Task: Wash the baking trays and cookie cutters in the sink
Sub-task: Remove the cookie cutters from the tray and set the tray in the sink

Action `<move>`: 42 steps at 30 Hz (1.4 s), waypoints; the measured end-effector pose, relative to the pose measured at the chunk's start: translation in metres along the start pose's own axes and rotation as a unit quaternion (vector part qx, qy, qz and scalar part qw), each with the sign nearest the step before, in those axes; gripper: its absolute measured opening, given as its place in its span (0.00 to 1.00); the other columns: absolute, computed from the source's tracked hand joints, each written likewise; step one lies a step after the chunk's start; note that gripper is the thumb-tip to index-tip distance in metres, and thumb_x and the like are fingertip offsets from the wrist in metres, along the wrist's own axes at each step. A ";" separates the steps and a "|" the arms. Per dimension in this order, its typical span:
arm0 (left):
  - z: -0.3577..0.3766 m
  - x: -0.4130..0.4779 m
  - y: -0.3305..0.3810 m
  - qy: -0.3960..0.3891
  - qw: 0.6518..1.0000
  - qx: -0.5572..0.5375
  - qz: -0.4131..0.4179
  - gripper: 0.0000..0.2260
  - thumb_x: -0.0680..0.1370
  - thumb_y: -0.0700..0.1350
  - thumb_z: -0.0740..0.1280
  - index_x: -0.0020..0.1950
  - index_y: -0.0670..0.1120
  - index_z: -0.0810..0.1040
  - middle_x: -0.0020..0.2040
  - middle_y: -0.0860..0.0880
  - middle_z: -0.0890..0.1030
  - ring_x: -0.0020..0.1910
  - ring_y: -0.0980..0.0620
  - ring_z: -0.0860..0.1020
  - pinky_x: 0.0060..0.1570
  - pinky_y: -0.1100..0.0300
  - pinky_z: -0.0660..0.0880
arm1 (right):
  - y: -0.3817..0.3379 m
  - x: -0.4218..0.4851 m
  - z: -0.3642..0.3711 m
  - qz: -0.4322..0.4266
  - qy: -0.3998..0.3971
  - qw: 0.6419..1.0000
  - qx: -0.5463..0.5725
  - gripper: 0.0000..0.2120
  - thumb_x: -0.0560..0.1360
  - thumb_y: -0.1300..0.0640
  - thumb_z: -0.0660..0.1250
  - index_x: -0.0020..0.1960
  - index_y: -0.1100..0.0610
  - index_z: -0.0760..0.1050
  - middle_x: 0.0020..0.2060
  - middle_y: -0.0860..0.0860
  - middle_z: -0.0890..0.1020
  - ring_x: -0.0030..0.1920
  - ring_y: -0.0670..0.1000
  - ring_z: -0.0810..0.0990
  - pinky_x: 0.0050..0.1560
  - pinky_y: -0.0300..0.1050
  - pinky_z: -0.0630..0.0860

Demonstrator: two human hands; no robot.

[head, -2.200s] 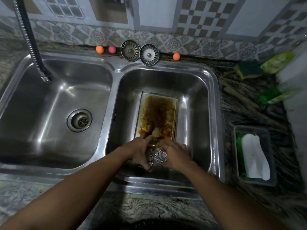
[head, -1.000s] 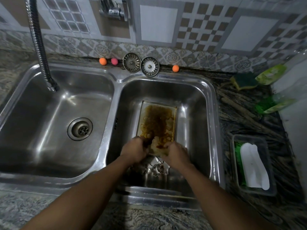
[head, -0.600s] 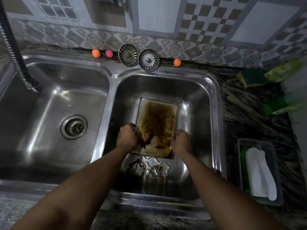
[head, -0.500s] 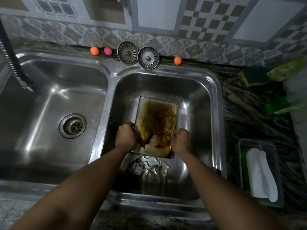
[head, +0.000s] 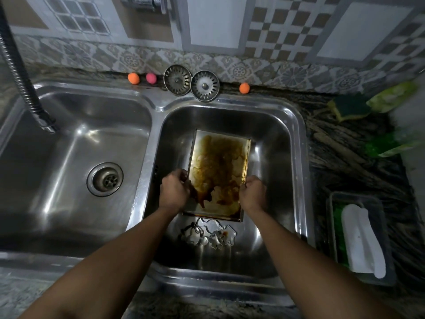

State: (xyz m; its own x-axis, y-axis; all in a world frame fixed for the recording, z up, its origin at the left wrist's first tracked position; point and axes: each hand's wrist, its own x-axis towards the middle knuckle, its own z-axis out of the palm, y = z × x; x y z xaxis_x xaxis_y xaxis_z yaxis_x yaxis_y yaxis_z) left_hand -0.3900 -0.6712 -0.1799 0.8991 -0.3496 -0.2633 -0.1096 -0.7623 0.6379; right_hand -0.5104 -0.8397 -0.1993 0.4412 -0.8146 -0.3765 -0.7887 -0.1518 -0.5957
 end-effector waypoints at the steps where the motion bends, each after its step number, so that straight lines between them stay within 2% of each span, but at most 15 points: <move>1: -0.001 0.000 -0.001 -0.001 1.000 -0.008 0.003 0.06 0.76 0.38 0.70 0.53 0.43 0.80 0.44 0.49 0.81 0.43 0.49 0.81 0.43 0.58 0.76 | -0.001 0.000 -0.001 -0.002 0.005 1.000 0.007 0.06 0.77 0.64 0.65 0.51 0.57 0.79 0.47 0.55 0.82 0.48 0.55 0.80 0.46 0.45 0.78; 5: -0.004 -0.001 -0.002 -0.026 0.999 -0.033 0.007 0.11 0.78 0.39 0.69 0.60 0.43 0.78 0.52 0.43 0.83 0.48 0.47 0.82 0.48 0.59 0.77 | -0.006 -0.001 -0.014 -0.009 0.008 1.000 0.027 0.09 0.78 0.63 0.64 0.55 0.58 0.80 0.49 0.54 0.83 0.48 0.52 0.81 0.44 0.38 0.72; 9: -0.015 -0.009 -0.001 -0.106 0.990 -0.086 0.035 0.26 0.78 0.36 0.67 0.74 0.50 0.66 0.61 0.47 0.79 0.54 0.53 0.79 0.57 0.56 0.76 | -0.010 -0.002 -0.031 -0.020 0.004 1.000 0.022 0.09 0.79 0.60 0.64 0.56 0.56 0.80 0.50 0.53 0.82 0.50 0.53 0.81 0.49 0.46 0.78; 12: -0.026 -0.015 0.003 -0.162 0.977 -0.112 0.086 0.29 0.77 0.33 0.68 0.74 0.56 0.67 0.69 0.51 0.75 0.65 0.53 0.75 0.65 0.53 0.74 | -0.014 -0.007 -0.045 -0.037 0.009 0.999 -0.003 0.08 0.78 0.59 0.64 0.53 0.54 0.81 0.49 0.53 0.82 0.47 0.51 0.80 0.47 0.48 0.80; 14: -0.033 -0.019 0.006 -0.180 0.971 -0.106 0.118 0.29 0.76 0.34 0.70 0.72 0.55 0.69 0.71 0.51 0.73 0.68 0.51 0.73 0.67 0.49 0.72 | -0.017 -0.014 -0.056 -0.054 0.011 0.998 -0.005 0.09 0.78 0.60 0.64 0.55 0.53 0.81 0.48 0.53 0.83 0.47 0.51 0.80 0.47 0.45 0.79; 16: -0.043 -0.028 0.011 -0.204 0.965 -0.114 0.120 0.31 0.74 0.34 0.72 0.73 0.55 0.68 0.72 0.51 0.71 0.66 0.46 0.75 0.64 0.47 0.75 | -0.022 -0.024 -0.069 -0.065 0.008 0.998 -0.011 0.10 0.78 0.61 0.64 0.57 0.54 0.80 0.49 0.52 0.83 0.49 0.52 0.81 0.46 0.42 0.75; 20: -0.060 -0.050 0.025 -0.258 0.946 -0.175 0.088 0.33 0.74 0.33 0.71 0.75 0.53 0.67 0.68 0.55 0.68 0.50 0.40 0.83 0.51 0.46 0.82 | -0.024 -0.048 -0.096 -0.075 0.022 0.997 -0.011 0.11 0.79 0.59 0.64 0.59 0.54 0.79 0.52 0.52 0.83 0.52 0.53 0.80 0.47 0.41 0.72; 25: -0.068 -0.065 0.033 -0.233 0.945 -0.205 0.100 0.30 0.73 0.33 0.71 0.68 0.60 0.72 0.71 0.55 0.70 0.65 0.41 0.75 0.61 0.44 0.77 | -0.024 -0.069 -0.114 -0.090 0.032 0.995 0.030 0.09 0.79 0.59 0.64 0.56 0.55 0.80 0.52 0.52 0.82 0.51 0.50 0.80 0.52 0.48 0.78; 27: -0.072 -0.068 0.037 -0.224 0.943 -0.223 0.106 0.30 0.73 0.32 0.71 0.65 0.63 0.74 0.68 0.58 0.71 0.66 0.40 0.75 0.60 0.43 0.77 | -0.026 -0.075 -0.121 -0.105 0.037 0.993 0.041 0.10 0.79 0.59 0.65 0.59 0.57 0.79 0.53 0.53 0.82 0.47 0.47 0.78 0.47 0.41 0.77; 29: -0.076 -0.070 0.040 -0.208 0.942 -0.239 0.113 0.30 0.73 0.31 0.71 0.64 0.62 0.75 0.67 0.56 0.71 0.65 0.41 0.75 0.57 0.43 0.79 | -0.027 -0.079 -0.129 -0.128 0.031 0.990 0.054 0.13 0.79 0.58 0.65 0.63 0.59 0.77 0.55 0.54 0.82 0.43 0.44 0.77 0.36 0.30 0.72; 30: -0.077 -0.070 0.042 -0.199 0.942 -0.244 0.114 0.30 0.73 0.30 0.71 0.65 0.61 0.76 0.68 0.54 0.71 0.64 0.42 0.75 0.56 0.43 0.79 | -0.028 -0.083 -0.134 -0.136 0.030 0.988 0.060 0.15 0.79 0.57 0.66 0.64 0.59 0.76 0.55 0.54 0.82 0.42 0.44 0.77 0.33 0.28 0.69; 34: -0.076 -0.067 0.051 -0.170 0.942 -0.259 0.129 0.30 0.72 0.30 0.72 0.65 0.59 0.76 0.68 0.52 0.72 0.67 0.44 0.73 0.60 0.41 0.77 | -0.017 -0.092 -0.167 -0.147 0.103 0.982 0.066 0.17 0.77 0.53 0.68 0.63 0.59 0.77 0.52 0.55 0.84 0.50 0.51 0.81 0.45 0.36 0.71; 37: -0.075 -0.065 0.060 -0.160 0.944 -0.258 0.130 0.29 0.73 0.29 0.71 0.66 0.56 0.75 0.70 0.51 0.71 0.68 0.45 0.72 0.60 0.41 0.77 | 0.011 -0.088 -0.201 -0.135 0.160 0.977 0.022 0.15 0.77 0.55 0.67 0.61 0.58 0.78 0.50 0.55 0.84 0.49 0.53 0.82 0.47 0.41 0.74; 40: -0.073 -0.064 0.066 -0.169 0.942 -0.259 0.130 0.31 0.73 0.29 0.70 0.64 0.62 0.75 0.71 0.53 0.71 0.68 0.44 0.72 0.58 0.40 0.78 | 0.051 -0.086 -0.230 -0.099 0.169 0.976 -0.096 0.16 0.76 0.53 0.67 0.61 0.58 0.78 0.55 0.58 0.81 0.55 0.59 0.79 0.54 0.50 0.78; 42: -0.071 -0.065 0.071 -0.171 0.942 -0.259 0.126 0.31 0.73 0.28 0.70 0.65 0.60 0.75 0.71 0.53 0.71 0.69 0.43 0.72 0.56 0.41 0.79 | 0.076 -0.091 -0.238 -0.093 0.153 0.970 -0.167 0.17 0.76 0.52 0.68 0.63 0.57 0.77 0.59 0.59 0.77 0.59 0.61 0.75 0.56 0.51 0.76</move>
State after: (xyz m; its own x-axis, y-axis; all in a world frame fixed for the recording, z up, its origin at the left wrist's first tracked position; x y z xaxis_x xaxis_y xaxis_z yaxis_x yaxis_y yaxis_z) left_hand -0.4257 -0.6641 -0.0662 0.6733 -0.7069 -0.2167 -0.0005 -0.2935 0.9560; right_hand -0.7122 -0.9099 -0.0413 0.4817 -0.8759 -0.0260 -0.8246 -0.4431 -0.3516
